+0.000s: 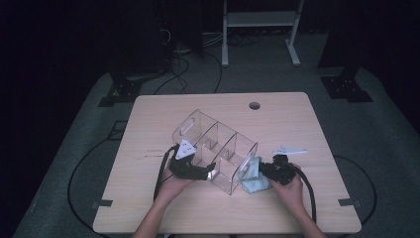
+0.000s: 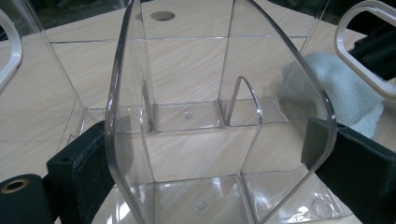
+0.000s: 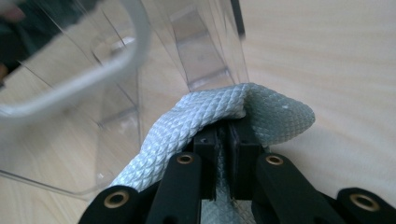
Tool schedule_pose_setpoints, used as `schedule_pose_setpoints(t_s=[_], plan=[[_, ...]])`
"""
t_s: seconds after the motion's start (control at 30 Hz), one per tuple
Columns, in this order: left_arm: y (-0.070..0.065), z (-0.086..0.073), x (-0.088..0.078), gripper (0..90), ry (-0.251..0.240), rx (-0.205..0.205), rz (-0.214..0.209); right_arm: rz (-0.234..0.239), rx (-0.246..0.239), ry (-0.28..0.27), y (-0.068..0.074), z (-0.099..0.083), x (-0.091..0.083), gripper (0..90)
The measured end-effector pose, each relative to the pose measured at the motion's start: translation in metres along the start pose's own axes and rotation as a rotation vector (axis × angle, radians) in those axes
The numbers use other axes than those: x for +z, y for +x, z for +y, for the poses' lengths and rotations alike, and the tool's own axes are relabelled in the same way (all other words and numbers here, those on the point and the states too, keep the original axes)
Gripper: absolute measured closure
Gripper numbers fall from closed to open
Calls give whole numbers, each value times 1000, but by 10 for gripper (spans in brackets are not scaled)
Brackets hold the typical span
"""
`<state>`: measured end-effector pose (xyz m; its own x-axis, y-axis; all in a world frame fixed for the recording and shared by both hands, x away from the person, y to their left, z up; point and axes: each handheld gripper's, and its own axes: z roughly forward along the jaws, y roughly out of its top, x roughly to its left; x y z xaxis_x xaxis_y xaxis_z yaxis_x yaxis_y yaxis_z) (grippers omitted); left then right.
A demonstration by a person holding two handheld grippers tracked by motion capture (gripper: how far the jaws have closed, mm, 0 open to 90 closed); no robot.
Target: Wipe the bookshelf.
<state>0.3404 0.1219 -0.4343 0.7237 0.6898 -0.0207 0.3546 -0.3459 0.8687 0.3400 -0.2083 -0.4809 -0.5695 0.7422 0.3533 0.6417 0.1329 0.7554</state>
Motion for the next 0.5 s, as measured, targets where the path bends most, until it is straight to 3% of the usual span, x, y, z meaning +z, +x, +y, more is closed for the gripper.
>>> schedule_pose_setpoints(t_s=[0.07, 0.13, 0.2, 0.27, 0.5], plan=[[0, 0, 0, 56, 0, -2, 0, 4, 11, 44, -1, -6, 8, 834], [0, 0, 0, 57, -1, -2, 0, 6, 16, 47, -1, -7, 8, 834], [0, -1, -1, 57, -1, -1, -1, 12, 9, 13, 1, -2, 1, 834], [0, -1, -1, 58, 0, 1, -2, 28, 6, -55, 5, 8, -11, 834], [-2, 0, 0, 57, 2, 3, -3, 7, -57, -145, 17, 40, -40, 834]])
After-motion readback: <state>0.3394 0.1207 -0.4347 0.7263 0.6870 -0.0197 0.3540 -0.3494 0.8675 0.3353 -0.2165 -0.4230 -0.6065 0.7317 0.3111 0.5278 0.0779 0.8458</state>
